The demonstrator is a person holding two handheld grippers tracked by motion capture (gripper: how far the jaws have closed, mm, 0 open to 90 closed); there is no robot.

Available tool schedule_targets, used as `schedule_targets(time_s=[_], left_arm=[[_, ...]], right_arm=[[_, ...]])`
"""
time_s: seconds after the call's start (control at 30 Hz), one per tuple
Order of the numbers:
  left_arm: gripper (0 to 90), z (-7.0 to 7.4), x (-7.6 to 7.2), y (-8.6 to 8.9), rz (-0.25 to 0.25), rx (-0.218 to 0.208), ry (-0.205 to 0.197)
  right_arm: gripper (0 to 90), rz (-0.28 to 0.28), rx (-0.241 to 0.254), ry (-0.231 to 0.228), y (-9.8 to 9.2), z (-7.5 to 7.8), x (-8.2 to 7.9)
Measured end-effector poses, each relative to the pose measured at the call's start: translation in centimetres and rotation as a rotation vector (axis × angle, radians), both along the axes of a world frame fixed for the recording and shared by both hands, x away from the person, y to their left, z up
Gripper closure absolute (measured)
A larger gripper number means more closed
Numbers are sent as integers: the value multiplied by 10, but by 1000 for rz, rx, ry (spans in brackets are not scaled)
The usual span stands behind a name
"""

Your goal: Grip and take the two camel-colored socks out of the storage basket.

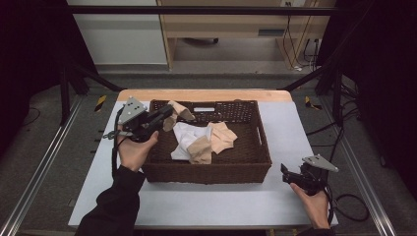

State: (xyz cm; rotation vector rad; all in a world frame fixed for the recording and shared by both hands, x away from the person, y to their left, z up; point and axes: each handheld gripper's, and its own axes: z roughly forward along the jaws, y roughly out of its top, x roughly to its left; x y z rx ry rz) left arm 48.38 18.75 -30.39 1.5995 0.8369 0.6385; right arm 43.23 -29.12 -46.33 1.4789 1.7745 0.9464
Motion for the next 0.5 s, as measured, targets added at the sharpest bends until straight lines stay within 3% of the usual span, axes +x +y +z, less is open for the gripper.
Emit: schedule_targets(time_s=[0.5], left_arm=[[874, 6, -22, 57, 72, -48, -13]], right_arm=[[85, 2, -5, 4, 0, -1, 0]])
